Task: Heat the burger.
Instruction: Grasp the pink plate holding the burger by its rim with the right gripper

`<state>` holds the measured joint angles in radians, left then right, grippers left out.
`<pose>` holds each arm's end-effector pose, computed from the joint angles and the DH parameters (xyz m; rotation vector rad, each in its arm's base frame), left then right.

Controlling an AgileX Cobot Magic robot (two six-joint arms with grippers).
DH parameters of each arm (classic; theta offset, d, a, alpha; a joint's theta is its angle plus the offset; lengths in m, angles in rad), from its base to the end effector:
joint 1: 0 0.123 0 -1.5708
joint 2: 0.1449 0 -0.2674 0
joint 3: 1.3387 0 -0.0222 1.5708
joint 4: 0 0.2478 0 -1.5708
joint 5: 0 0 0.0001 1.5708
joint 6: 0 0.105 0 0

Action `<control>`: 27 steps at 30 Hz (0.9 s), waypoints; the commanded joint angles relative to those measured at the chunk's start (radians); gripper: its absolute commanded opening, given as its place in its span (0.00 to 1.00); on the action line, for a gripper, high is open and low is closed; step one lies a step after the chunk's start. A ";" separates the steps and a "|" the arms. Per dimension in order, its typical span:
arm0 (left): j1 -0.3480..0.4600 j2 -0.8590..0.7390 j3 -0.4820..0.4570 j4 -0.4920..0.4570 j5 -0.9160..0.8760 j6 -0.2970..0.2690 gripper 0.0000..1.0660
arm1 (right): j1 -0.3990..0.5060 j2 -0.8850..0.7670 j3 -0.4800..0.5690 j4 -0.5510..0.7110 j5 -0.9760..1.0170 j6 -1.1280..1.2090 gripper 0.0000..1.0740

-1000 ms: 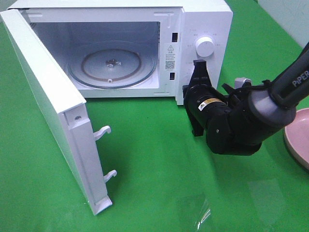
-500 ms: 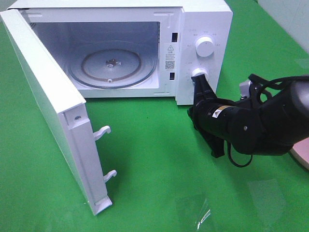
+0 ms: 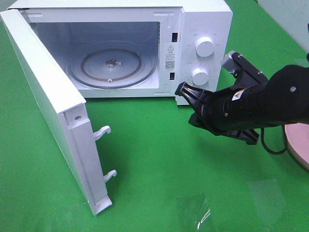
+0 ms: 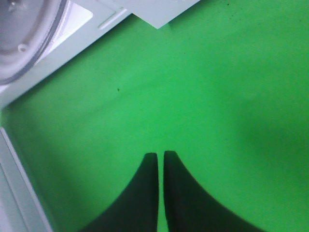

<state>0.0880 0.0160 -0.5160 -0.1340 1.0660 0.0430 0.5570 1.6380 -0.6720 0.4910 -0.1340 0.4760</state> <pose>0.0237 -0.0102 0.2738 -0.0394 2.0428 -0.0787 0.2644 0.1569 0.1355 0.5228 2.3751 0.6630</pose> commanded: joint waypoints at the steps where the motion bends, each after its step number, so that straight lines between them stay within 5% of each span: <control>1: -0.003 -0.003 0.000 0.003 0.005 -0.004 0.92 | -0.033 -0.036 -0.002 -0.026 0.098 -0.093 0.05; 7: -0.003 -0.003 0.000 0.003 0.005 -0.004 0.92 | -0.080 -0.091 -0.021 -0.159 0.260 -0.158 0.07; 9: -0.003 -0.003 0.000 0.003 0.005 -0.004 0.92 | -0.097 -0.128 -0.065 -0.315 0.409 -0.158 0.09; 16: -0.003 -0.003 0.000 0.003 0.005 -0.004 0.92 | -0.103 -0.152 -0.134 -0.442 0.593 -0.173 0.17; 18: -0.003 -0.003 0.000 0.003 0.005 -0.004 0.92 | -0.103 -0.152 -0.195 -0.497 0.709 -0.220 0.32; 19: -0.003 -0.003 0.000 0.003 0.005 -0.004 0.92 | -0.103 -0.152 -0.195 -0.497 0.709 -0.220 0.32; 20: -0.003 -0.003 0.000 0.003 0.005 -0.004 0.92 | -0.103 -0.152 -0.218 -0.515 0.748 -0.260 0.45; 21: -0.003 -0.003 0.000 0.003 0.005 -0.004 0.92 | -0.103 -0.152 -0.218 -0.515 0.748 -0.260 0.45; 22: -0.003 -0.003 0.000 0.003 0.005 -0.004 0.92 | -0.103 -0.152 -0.232 -0.526 0.777 -0.299 0.59; 25: -0.003 -0.003 0.000 0.003 0.005 -0.004 0.92 | -0.103 -0.152 -0.238 -0.529 0.786 -0.318 0.67; 27: -0.003 -0.003 0.000 0.003 0.005 -0.004 0.92 | -0.103 -0.152 -0.253 -0.533 0.819 -0.387 0.90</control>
<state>0.0880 0.0160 -0.5160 -0.1340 1.0660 0.0430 0.4590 1.4960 -0.9100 -0.0290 0.6520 0.1530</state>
